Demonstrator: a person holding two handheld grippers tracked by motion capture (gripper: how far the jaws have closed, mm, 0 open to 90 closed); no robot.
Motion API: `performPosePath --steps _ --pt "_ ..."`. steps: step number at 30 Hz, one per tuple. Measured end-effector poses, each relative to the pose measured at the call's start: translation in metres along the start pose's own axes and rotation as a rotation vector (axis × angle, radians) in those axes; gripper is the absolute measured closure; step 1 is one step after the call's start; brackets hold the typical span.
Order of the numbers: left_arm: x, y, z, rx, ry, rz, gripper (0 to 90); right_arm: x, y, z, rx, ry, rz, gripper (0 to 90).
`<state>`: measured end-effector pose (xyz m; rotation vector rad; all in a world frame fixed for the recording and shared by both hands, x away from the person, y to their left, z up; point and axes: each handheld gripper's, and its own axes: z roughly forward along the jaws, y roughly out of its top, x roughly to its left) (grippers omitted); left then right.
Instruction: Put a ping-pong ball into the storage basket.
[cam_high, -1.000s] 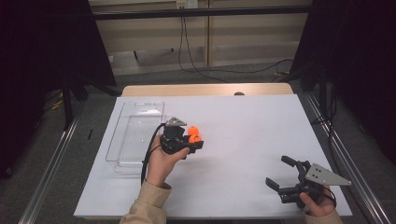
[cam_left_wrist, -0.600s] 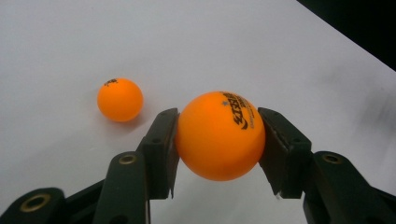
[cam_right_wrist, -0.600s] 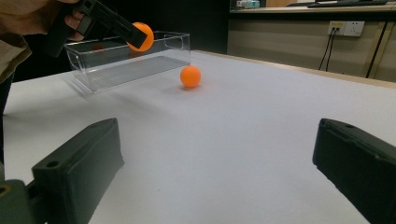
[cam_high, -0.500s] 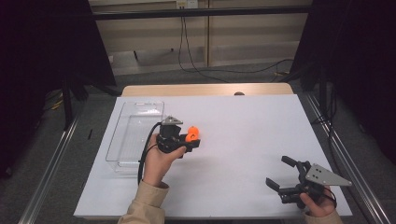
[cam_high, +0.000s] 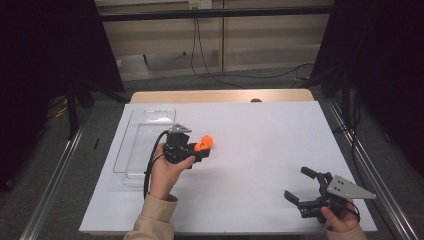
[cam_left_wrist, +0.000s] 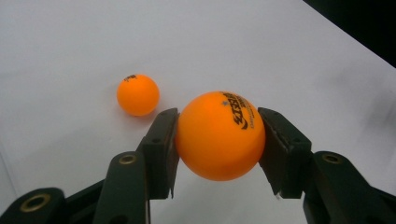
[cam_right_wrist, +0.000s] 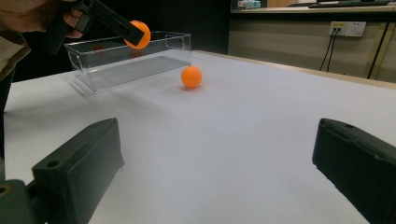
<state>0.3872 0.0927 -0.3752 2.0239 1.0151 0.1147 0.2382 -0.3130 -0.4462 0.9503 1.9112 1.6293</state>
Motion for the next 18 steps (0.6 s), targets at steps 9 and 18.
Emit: performPosePath --steps 9,18 --pt "0.0022 0.0 -0.0007 0.013 0.014 0.013 50.8 -0.0002 0.0 0.0 -0.001 0.0 0.001 1.3" --pt "0.0065 -0.0006 -0.0048 0.004 0.015 -0.007 50.9 -0.0004 0.0 0.0 -0.001 -0.002 0.002 1.2"
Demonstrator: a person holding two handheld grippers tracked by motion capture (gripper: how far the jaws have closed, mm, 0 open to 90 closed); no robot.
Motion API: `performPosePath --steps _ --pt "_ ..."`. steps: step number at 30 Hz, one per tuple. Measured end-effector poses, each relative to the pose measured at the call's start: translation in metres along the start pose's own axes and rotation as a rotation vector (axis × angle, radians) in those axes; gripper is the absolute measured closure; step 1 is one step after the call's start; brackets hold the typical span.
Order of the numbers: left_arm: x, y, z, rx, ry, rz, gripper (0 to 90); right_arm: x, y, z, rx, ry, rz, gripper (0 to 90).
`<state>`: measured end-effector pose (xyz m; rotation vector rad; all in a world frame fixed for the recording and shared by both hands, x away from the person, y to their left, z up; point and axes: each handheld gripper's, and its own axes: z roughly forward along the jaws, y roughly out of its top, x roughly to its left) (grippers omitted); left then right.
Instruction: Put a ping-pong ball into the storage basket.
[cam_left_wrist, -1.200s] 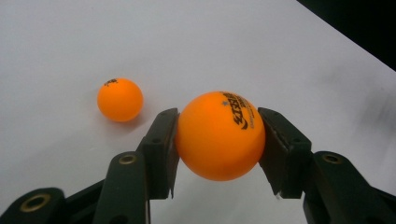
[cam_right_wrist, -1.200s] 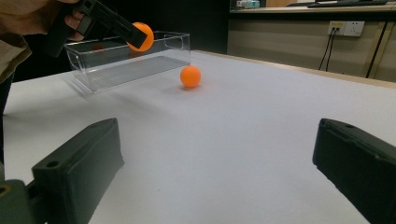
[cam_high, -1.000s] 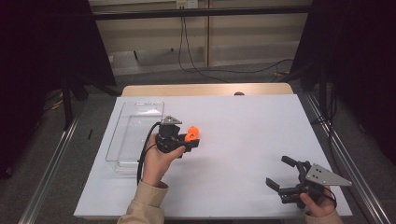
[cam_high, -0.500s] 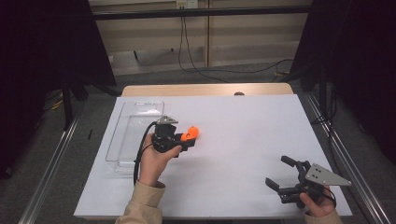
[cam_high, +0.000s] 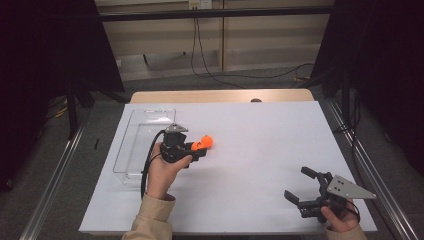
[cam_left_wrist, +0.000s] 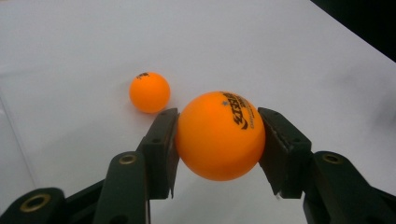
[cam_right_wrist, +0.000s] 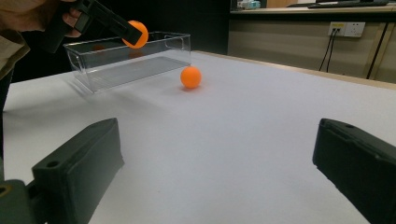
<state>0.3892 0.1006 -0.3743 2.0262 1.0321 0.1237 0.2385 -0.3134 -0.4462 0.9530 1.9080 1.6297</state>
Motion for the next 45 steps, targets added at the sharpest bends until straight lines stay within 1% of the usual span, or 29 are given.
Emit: performPosePath --steps 1,3,7,8,13,14,16,18,23,25,26,27,28,30,34,35,37,40,41,43,45 --pt "0.0 0.0 0.0 0.0 0.002 -0.004 50.8 0.0 0.0 0.0 0.0 0.0 0.0 1.2" --pt "0.002 0.0 -0.002 0.004 0.004 0.001 50.9 0.0 0.0 0.0 0.0 -0.001 0.0 1.1" --pt "0.003 -0.001 -0.003 -0.011 0.011 -0.012 50.9 0.0 0.0 0.0 -0.001 -0.002 0.0 0.9" --pt "0.003 -0.001 -0.003 -0.004 0.013 -0.005 50.8 0.0 0.0 0.0 -0.002 -0.002 0.0 0.9" --pt "0.005 -0.001 -0.004 -0.01 0.017 -0.013 50.8 0.0 0.0 0.0 0.0 -0.001 0.0 0.9" --pt "0.006 -0.001 -0.005 -0.001 0.018 0.001 50.8 0.0 0.0 0.0 0.0 -0.001 0.0 0.9" --pt "0.006 -0.001 -0.006 -0.013 0.019 -0.017 50.8 0.0 0.0 0.0 -0.001 -0.001 0.0 0.9" --pt "0.008 -0.001 -0.007 -0.01 0.028 -0.009 50.8 0.0 0.0 0.0 -0.001 -0.001 0.001 0.9" --pt "0.009 -0.002 -0.007 -0.012 0.035 -0.02 50.9 0.0 0.0 0.0 -0.001 -0.001 0.001 0.9" --pt "0.01 -0.002 -0.007 -0.016 0.038 -0.019 50.9 0.0 0.0 0.0 -0.001 -0.002 0.001 0.9" --pt "0.011 -0.002 -0.008 -0.01 0.039 -0.015 50.9 0.0 0.0 0.0 -0.002 -0.002 0.002 0.9" --pt "0.011 -0.002 -0.009 -0.02 0.041 -0.021 50.8 -0.001 0.0 0.0 -0.003 -0.002 0.003 0.9" --pt "0.012 -0.002 -0.009 -0.018 0.04 -0.023 50.8 -0.001 0.0 0.0 -0.002 -0.002 0.003 0.9" --pt "0.013 -0.002 -0.011 -0.013 0.045 -0.018 50.9 -0.001 0.0 0.0 -0.001 -0.001 0.001 0.9" --pt "0.015 -0.002 -0.012 -0.018 0.049 -0.026 50.9 0.0 0.0 0.0 0.001 0.001 0.002 0.9" --pt "0.016 -0.003 -0.013 -0.018 0.049 -0.019 50.9 0.0 0.0 0.0 0.001 0.001 0.002 0.9" --pt "0.017 -0.003 -0.015 -0.029 0.052 -0.031 50.9 -0.001 0.0 0.0 0.0 0.001 0.002 0.9" --pt "0.018 -0.003 -0.018 -0.037 0.056 -0.035 50.9 -0.001 0.0 0.0 0.001 0.001 0.002 0.9" --pt "0.019 -0.003 -0.019 -0.028 0.057 -0.033 50.9 0.0 0.0 0.0 0.0 0.001 0.002 0.9" --pt "0.019 -0.003 -0.019 -0.036 0.058 -0.038 50.9 0.0 0.0 0.0 0.002 0.002 0.003 0.9" --pt "0.019 -0.003 -0.019 -0.028 0.057 -0.031 50.9 0.0 0.0 0.001 0.001 0.002 0.002 0.9"
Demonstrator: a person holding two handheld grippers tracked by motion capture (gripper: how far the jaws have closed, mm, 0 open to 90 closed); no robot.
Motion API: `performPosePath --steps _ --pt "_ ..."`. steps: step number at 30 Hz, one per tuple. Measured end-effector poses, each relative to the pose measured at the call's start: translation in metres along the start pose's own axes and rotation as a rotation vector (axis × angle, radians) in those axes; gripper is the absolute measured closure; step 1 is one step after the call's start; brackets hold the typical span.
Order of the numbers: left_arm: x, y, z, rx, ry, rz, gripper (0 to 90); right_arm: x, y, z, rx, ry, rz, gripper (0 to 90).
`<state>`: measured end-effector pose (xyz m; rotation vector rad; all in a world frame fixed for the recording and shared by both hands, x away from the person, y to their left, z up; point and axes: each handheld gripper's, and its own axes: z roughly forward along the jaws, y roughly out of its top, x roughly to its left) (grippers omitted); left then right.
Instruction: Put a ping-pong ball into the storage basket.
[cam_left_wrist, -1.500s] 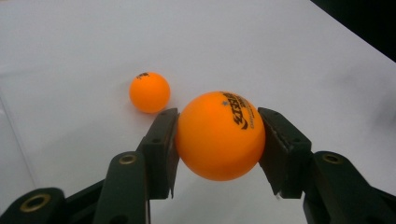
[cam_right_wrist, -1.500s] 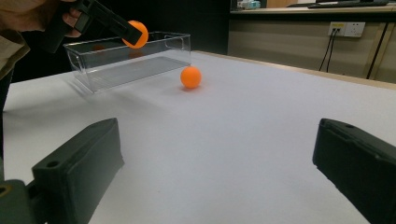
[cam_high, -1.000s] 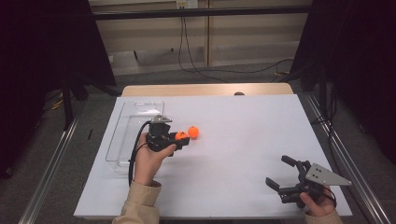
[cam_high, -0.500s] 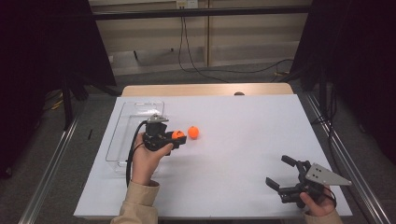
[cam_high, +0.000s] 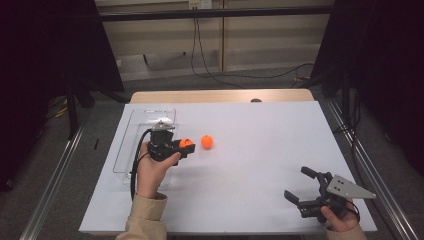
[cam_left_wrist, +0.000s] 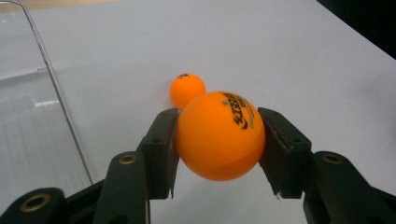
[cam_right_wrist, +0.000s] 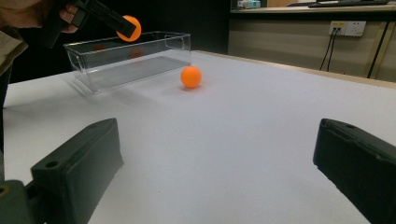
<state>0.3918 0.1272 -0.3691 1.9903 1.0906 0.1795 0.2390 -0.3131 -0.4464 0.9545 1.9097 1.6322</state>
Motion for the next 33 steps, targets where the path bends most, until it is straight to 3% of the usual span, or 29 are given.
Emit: performPosePath --steps 33 --pt "0.013 -0.001 -0.017 -0.027 0.036 -0.017 50.9 0.0 0.0 -0.001 0.0 0.0 -0.001 0.9"
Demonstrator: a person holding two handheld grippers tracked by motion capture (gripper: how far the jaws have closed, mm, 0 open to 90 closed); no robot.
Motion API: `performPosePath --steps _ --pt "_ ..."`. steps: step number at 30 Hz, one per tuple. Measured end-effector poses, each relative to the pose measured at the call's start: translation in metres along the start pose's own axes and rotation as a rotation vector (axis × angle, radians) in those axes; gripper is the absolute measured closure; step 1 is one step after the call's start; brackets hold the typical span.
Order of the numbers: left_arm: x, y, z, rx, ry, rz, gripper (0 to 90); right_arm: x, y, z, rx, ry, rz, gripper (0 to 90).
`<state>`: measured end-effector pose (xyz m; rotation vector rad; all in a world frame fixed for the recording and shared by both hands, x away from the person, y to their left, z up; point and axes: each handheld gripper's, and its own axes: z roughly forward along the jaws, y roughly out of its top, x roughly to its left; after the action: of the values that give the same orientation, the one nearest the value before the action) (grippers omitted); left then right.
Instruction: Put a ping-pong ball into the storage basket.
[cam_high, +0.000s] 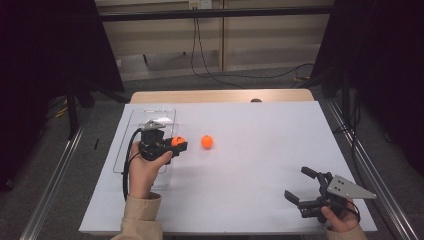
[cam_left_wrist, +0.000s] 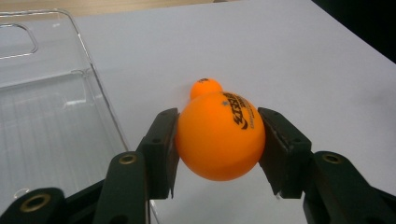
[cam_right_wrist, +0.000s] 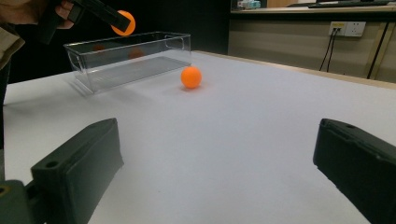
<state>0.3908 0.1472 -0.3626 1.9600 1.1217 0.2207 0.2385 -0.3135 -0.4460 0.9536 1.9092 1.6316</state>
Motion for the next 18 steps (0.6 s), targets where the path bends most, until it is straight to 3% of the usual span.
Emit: performPosePath --steps 18 --pt "0.0071 -0.002 -0.0053 -0.012 0.019 -0.004 50.9 -0.0002 0.0001 -0.0001 0.0 0.001 -0.001 0.9"
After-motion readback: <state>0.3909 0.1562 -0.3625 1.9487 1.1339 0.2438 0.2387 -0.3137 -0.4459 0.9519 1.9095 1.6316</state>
